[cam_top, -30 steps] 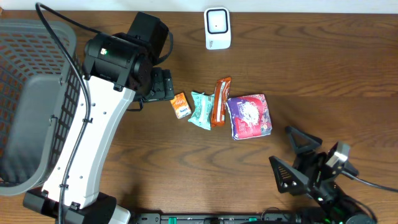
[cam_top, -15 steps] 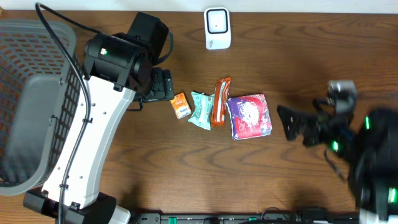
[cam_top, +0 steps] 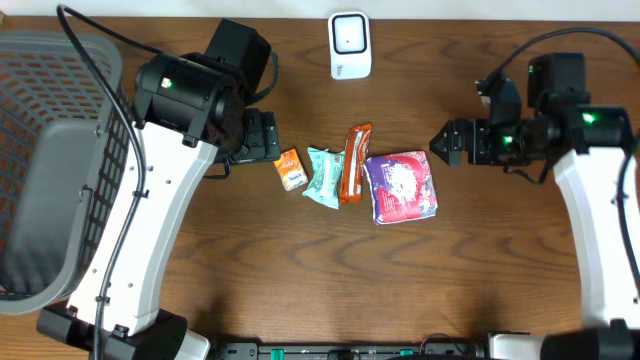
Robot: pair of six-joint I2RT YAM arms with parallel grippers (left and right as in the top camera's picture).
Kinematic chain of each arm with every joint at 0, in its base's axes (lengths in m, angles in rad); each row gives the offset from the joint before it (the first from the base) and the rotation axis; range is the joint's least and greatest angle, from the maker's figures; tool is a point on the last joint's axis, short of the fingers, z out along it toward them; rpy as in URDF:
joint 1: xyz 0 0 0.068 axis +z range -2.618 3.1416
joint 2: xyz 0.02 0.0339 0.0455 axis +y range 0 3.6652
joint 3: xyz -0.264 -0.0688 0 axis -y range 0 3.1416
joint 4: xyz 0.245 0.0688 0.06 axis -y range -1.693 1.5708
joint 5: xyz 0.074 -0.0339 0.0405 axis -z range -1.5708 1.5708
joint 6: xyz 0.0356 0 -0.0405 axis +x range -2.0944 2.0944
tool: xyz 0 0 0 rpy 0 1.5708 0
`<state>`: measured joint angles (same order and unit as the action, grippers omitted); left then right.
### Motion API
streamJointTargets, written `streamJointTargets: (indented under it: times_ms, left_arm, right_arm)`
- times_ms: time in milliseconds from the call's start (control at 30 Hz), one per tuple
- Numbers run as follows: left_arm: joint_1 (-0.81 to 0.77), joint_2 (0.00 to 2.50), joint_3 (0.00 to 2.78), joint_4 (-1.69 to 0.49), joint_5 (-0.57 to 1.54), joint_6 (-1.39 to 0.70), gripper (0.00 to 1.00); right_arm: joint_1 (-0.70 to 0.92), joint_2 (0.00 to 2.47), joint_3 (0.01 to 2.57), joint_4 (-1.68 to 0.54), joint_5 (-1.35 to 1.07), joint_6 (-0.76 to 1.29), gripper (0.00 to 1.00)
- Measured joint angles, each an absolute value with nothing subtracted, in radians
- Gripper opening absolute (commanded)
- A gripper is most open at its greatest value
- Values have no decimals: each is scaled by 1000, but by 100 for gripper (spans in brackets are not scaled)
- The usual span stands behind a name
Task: Scan the item barcode
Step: 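Grasp the purple-red tissue pack with the right gripper and lift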
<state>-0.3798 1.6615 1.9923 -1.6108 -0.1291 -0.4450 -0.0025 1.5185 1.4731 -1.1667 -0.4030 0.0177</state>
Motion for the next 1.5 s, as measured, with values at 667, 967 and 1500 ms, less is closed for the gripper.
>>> streamJointTargets:
  times_ms: [667, 967, 1500]
  left_arm:
    - [-380, 1662, 1992, -1610, -129, -445, 98]
    - [-380, 1662, 1992, -1610, -129, -445, 98]
    - [-380, 1662, 1992, -1611, -129, -445, 98]
  right_arm:
    - [-2, 1699, 1474, -1161, -341, 18, 99]
    - [-2, 1699, 1473, -1145, -289, 19, 99]
    - [-2, 1699, 1250, -903, -287, 39, 82]
